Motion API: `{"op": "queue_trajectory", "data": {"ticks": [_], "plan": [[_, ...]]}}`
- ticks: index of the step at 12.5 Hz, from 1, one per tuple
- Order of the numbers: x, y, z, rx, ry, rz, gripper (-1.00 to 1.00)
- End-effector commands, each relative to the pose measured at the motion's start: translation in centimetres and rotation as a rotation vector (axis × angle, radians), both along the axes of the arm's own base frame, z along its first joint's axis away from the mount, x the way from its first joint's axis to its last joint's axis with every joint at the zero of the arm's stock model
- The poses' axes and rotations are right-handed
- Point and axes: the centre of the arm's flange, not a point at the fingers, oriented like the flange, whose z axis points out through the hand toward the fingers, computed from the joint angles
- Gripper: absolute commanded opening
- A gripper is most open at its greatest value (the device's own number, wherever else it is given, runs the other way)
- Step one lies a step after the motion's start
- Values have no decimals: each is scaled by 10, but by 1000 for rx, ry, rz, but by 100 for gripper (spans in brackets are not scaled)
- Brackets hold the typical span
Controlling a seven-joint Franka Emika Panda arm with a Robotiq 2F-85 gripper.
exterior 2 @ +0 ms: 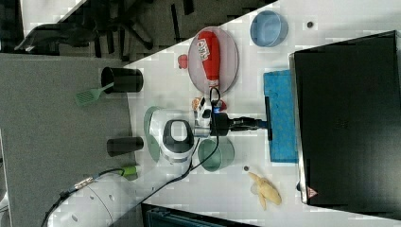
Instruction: Flap open oven.
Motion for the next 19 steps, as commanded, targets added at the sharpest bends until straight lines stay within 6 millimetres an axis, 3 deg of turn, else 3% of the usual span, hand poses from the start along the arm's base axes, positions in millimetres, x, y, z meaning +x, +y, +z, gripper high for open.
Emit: {"op": "queue_trajectory", "data": {"ticks": [1, 3, 6, 10, 13, 15, 17, 19], "plan": [[30, 10, 22, 38, -142, -37, -65], [55, 22, 77, 110, -256, -131, -65], [66, 19, 174, 230, -368, -372, -65], [58, 0, 332, 510, -455, -743, -65], [32, -10, 432, 526, -421, -805, -65], [17, -7, 461, 469, -338, -808, -65], [18, -8, 484, 466, -385, -872, -65], [14, -8, 491, 428, -409, -1041, -65]]}}
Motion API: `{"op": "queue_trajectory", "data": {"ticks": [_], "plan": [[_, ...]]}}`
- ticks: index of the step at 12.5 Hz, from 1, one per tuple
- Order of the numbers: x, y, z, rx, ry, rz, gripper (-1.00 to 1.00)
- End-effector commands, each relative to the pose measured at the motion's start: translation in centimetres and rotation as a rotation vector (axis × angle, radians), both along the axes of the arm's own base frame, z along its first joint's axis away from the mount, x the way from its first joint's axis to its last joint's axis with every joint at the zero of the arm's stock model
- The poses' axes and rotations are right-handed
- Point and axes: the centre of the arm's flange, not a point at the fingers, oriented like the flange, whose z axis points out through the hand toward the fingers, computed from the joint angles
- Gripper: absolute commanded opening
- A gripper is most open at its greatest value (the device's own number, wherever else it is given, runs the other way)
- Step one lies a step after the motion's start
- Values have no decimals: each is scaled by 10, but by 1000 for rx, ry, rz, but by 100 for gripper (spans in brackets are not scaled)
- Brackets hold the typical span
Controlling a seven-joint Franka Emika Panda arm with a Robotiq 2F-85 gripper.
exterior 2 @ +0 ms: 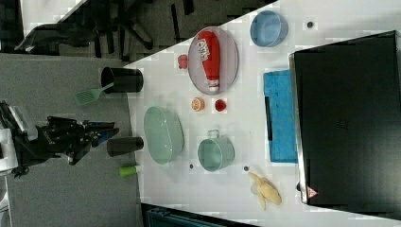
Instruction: Flap open oven.
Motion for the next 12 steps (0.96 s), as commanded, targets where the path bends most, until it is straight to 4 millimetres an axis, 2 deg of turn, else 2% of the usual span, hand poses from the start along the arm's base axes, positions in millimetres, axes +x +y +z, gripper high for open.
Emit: {"op": "queue_trajectory", "data": {"ticks": [1, 5, 12], "plan": [[17, 0, -47, -3, 125, -240, -65], [24, 12, -50, -6, 99, -214, -65], [27, 12, -54, -8, 108, -214, -65]]}}
